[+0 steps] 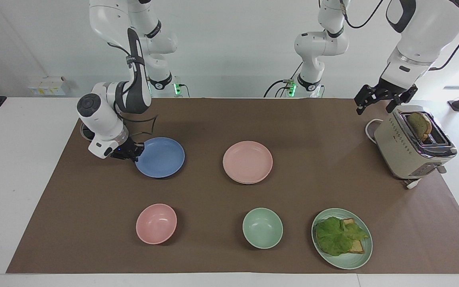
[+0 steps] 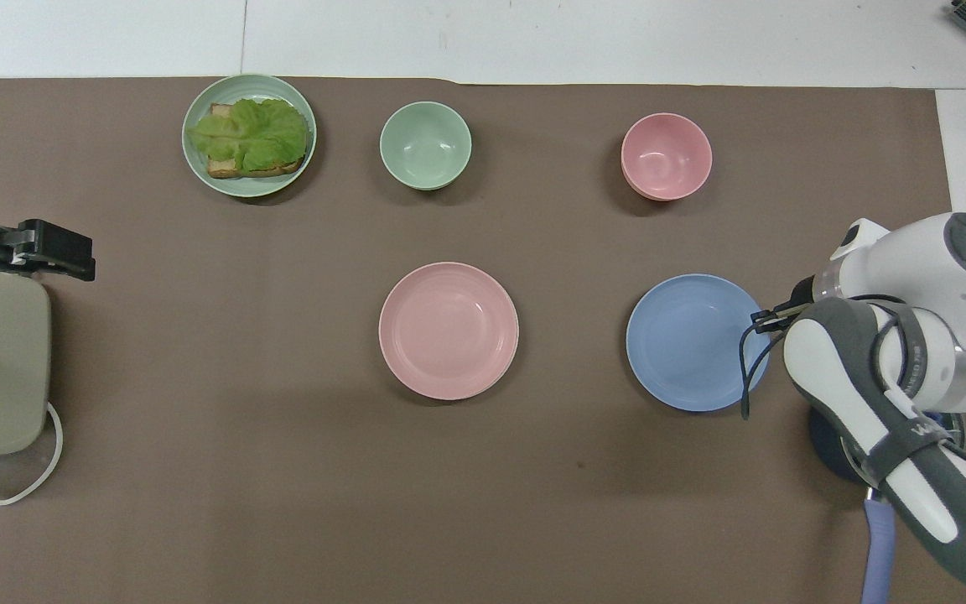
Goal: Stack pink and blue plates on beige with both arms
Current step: 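Grasp the blue plate rim with the right gripper, then carry the blue plate onto the pink plate with the right gripper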
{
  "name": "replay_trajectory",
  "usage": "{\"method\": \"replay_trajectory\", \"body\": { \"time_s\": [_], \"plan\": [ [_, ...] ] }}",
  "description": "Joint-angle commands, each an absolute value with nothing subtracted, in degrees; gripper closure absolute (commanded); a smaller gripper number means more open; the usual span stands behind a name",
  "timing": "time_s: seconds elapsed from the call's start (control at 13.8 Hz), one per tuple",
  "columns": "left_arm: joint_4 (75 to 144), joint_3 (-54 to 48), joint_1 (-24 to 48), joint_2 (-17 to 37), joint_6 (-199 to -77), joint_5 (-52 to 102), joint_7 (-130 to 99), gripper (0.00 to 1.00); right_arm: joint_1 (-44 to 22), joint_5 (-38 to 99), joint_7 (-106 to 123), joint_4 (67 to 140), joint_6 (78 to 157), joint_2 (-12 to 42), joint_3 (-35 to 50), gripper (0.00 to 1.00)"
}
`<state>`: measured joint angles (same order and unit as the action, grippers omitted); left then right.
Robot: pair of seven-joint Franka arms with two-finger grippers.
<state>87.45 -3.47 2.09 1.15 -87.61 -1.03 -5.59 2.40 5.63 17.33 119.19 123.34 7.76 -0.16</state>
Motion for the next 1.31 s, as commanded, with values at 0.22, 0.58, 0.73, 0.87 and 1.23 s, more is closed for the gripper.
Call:
{"method": "replay_trajectory", "body": {
  "time_s": [0.22,0.58,0.73,0.87,1.23],
  "plan": [
    [87.5,-3.5,1.8,0.4,-86.7,-1.6,-5.1,0.00,2.4,12.0,16.3,111.7,113.5,3.3,0.4,1.00],
    [87.5,-3.5,1.8,0.4,-86.7,-1.6,-5.1,0.00,-8.9,13.0,-3.3,109.6,115.2,3.9,0.4,1.00],
    [87.5,-3.5,1.8,0.4,-86.7,-1.6,-5.1,0.00,-14.3,13.0,-10.5,109.6,117.4,4.7,0.4,1.00],
    [87.5,-3.5,1.8,0.4,-86.7,-1.6,-5.1,0.00,-18.4,13.2,-17.9,109.4,119.8,6.1,0.4,1.00],
    [87.5,-3.5,1.8,0.4,-86.7,-1.6,-5.1,0.00,-27.3,13.4,-29.9,107.2,127.0,12.8,0.4,1.00]
  ]
}}
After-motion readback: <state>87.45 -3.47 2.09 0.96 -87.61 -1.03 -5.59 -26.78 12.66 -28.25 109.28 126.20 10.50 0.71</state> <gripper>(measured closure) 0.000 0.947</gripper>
